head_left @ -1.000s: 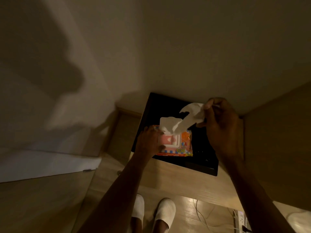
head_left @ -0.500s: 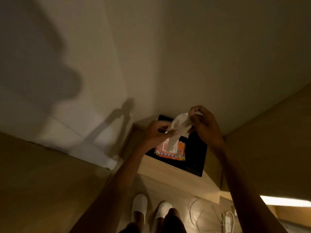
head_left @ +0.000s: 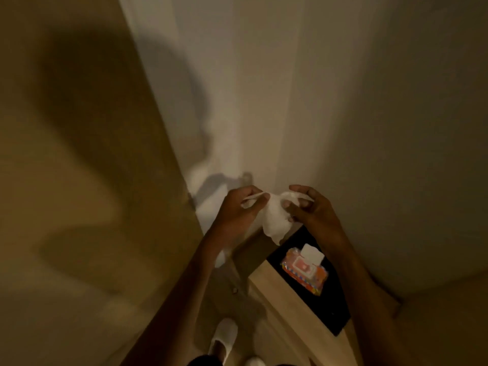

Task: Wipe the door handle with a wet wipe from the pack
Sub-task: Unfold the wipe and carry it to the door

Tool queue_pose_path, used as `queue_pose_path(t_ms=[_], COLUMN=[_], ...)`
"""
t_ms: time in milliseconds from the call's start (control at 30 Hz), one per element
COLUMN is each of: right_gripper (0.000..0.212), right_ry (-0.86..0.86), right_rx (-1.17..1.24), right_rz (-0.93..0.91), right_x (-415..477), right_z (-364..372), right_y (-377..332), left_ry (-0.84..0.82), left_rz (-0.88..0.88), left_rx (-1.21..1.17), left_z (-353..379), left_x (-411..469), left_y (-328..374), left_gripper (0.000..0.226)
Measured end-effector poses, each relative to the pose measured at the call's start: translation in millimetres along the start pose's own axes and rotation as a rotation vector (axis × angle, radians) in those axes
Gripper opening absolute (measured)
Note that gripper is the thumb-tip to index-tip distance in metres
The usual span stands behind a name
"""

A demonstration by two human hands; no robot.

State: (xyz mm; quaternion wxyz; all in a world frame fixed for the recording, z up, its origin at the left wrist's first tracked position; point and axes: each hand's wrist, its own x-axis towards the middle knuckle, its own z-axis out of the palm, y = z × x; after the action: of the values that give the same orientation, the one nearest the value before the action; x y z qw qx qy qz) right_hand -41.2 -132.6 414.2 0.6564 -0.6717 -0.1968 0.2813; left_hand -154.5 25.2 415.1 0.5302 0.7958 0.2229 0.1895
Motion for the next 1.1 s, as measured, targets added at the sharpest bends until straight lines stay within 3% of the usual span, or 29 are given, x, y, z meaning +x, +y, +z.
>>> queue_pose_path(t_ms=[167, 300, 467, 700, 867, 1000, 1100], right_gripper=[0.033, 0.028, 0.029, 0.029, 0.025, 0.042, 0.074], right_ry=[-0.243, -0.424, -0.646, -0.824, -0.86, -0.976, -1.086], right_rx=[-0.115, -0.174, -0.043, -0.056, -0.053, 0.032, -0.003], right_rz=[-0.045, -0.061, 0.001, 0.067, 0.153, 0.372, 0.383], right_x=[-15.1, -47.3, -102.5, -221.1, -291.0, -326.9, -343.0], right_z=[65.1, 142.1, 238.0, 363.1, 427.0, 457.3, 470.7], right_y=[-13.4, -27.9, -35.8, -8.6, 18.9, 34.7, 39.3], left_ry=[0.251, 0.426, 0.605, 0.52, 0.644, 0.779, 0.827], left_rz=[0.026, -0.051, -0.204, -0.444, -0.496, -0.487, -0.483], left_rx=[0.185, 0.119, -0.084, -0.196, -0.225, -0.304, -0.329], left_z=[-68.8, -131.9, -200.7, -267.7, -301.1, -327.3, -342.8], left_x=[-67.6, -144.0, -242.7, -410.5, -513.8, -561.2, -579.7], left_y=[-4.7, -6.8, -13.9, -61.5, -77.2, -75.0, -76.6], left_gripper=[0.021, 0.018, 0.016, 0.033, 0.032, 0.042, 0.047])
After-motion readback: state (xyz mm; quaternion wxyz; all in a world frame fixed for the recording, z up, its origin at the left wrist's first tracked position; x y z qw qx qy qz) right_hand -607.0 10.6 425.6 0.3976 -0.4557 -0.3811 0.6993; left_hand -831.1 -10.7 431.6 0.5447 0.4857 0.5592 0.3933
